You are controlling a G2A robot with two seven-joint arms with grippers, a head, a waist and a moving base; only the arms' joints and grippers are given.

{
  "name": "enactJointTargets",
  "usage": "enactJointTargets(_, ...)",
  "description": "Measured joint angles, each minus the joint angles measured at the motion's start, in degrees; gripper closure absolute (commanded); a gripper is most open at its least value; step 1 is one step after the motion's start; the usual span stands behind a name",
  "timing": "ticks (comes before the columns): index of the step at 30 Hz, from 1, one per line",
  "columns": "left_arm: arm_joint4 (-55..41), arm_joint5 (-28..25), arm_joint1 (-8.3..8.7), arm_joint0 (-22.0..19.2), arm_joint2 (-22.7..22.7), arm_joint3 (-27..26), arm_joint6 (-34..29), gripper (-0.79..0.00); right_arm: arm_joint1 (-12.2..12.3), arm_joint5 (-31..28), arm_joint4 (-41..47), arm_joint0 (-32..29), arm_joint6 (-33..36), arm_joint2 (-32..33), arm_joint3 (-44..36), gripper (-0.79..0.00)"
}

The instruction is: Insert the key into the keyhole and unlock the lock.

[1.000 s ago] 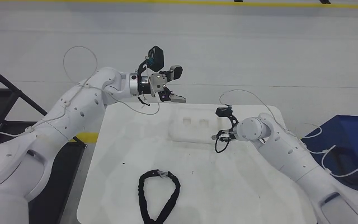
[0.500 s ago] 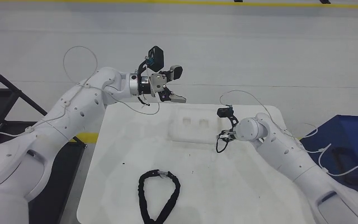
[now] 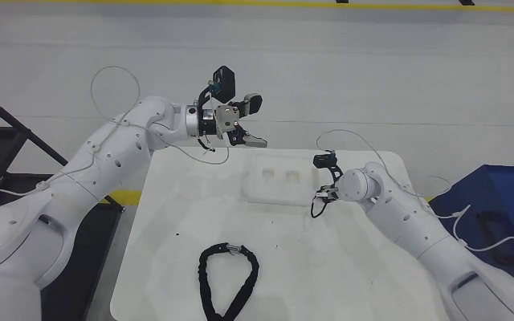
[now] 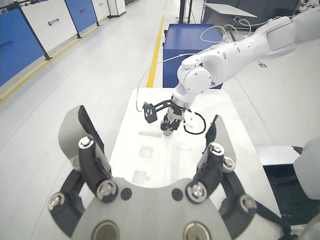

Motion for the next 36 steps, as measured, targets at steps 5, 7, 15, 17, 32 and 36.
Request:
enactJointTargets(5, 0.0, 0.0, 0.0, 0.0, 0.0, 0.0, 0.0, -0.785, -0.53, -0.26, -0.6, 0.09, -0.17, 0.19, 1.05, 0.0)
enactJointTargets(7, 0.0, 0.0, 0.0, 0.0, 0.0, 0.0, 0.0, -0.785, -0.7, -0.32, -0.87, 0.17, -0.01, 0.23, 1.08, 0.0)
enactJointTargets(15, 0.0, 0.0, 0.0, 0.0, 0.0, 0.0, 0.0, -0.785, -0.54, -0.82, -3.54, 1.43, 2.65, 1.7, -1.58, 0.0)
enactJointTargets(17, 0.0, 0.0, 0.0, 0.0, 0.0, 0.0, 0.0, -0.785, -0.25, -0.69, -4.35, 1.63, 3.99, 2.4, -3.03, 0.0)
enactJointTargets(32, 0.0, 0.0, 0.0, 0.0, 0.0, 0.0, 0.0, -0.785, 4.26, -5.44, 4.28, -3.89, 7.56, 18.19, -18.46, 0.0)
enactJointTargets(36, 0.0, 0.0, 0.0, 0.0, 0.0, 0.0, 0.0, -0.785, 5.69, -6.87, 7.37, -7.12, 6.93, 24.01, -23.67, 0.0)
